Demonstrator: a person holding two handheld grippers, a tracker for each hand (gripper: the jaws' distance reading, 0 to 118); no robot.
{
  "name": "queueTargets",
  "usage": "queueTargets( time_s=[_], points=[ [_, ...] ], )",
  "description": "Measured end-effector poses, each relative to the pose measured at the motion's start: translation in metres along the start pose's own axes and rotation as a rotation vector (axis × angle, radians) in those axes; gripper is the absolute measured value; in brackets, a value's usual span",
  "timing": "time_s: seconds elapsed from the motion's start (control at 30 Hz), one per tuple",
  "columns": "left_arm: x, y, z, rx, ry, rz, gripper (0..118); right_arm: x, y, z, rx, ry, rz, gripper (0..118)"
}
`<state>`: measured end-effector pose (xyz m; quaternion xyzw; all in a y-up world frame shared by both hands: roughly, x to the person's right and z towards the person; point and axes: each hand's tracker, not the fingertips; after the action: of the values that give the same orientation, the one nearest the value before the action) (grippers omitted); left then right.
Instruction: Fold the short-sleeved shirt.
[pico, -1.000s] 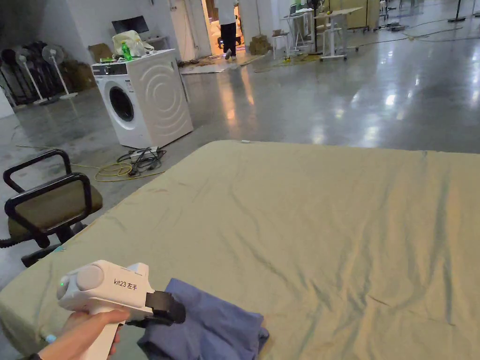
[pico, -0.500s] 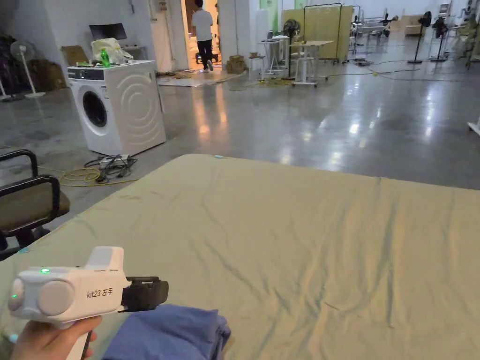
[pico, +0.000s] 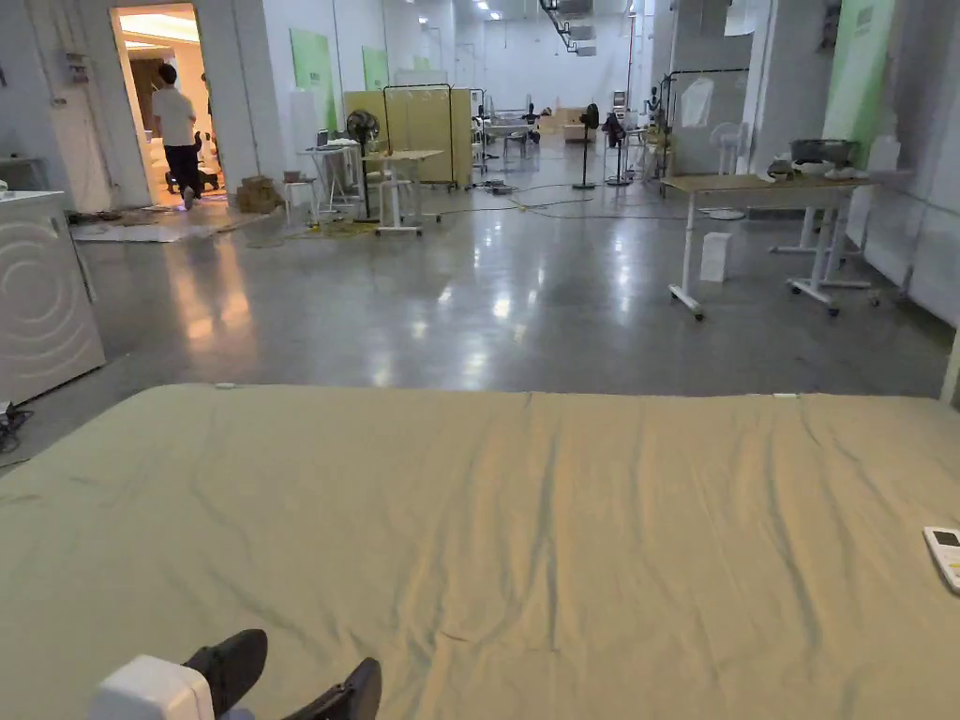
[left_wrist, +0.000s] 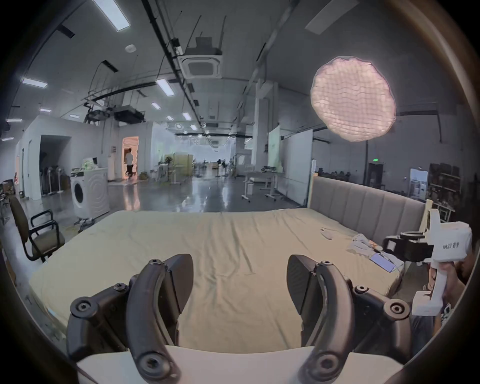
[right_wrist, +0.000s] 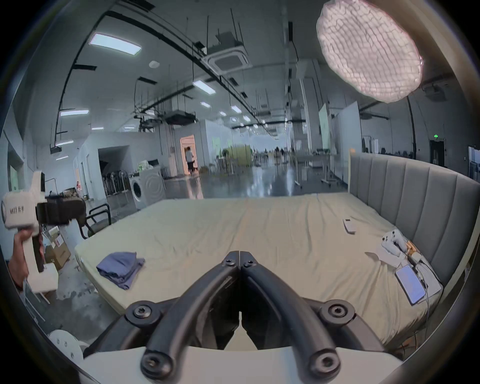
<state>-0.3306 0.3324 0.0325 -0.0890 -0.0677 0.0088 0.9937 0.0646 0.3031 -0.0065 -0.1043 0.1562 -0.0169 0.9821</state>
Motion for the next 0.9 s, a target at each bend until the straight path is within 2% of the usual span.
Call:
queueTargets(
  time_s=[0.1, 0.2, 0.3, 0.43, 0.73, 0.9],
  points=[
    [0.024, -0.001, 0.004, 0.035, 0.056, -0.08, 61, -0.003, 0.004, 0.009, 0.028, -0.003, -0.014, 0],
    [0.037, 0.003, 0.007, 0.043, 0.062, -0.048, 12, -0.003, -0.001, 0.015, 0.053, 0.001, -0.035, 0],
    [0.041, 0.005, 0.009, 0.036, 0.04, -0.031, 5, -0.005, -0.007, 0.019, 0.046, -0.002, -0.034, 0],
    [0.047, 0.005, 0.011, 0.005, 0.062, -0.07, 5, -0.005, -0.011, 0.019, 0.032, -0.016, -0.015, 0],
    [0.046, 0.009, 0.018, 0.005, 0.127, -0.053, 5, -0.006, -0.007, 0.02, 0.05, -0.04, 0.017, 0],
    [0.042, 0.007, 0.019, 0.01, 0.137, -0.04, 5, -0.007, -0.01, 0.02, 0.063, -0.035, -0.019, 0]
  ],
)
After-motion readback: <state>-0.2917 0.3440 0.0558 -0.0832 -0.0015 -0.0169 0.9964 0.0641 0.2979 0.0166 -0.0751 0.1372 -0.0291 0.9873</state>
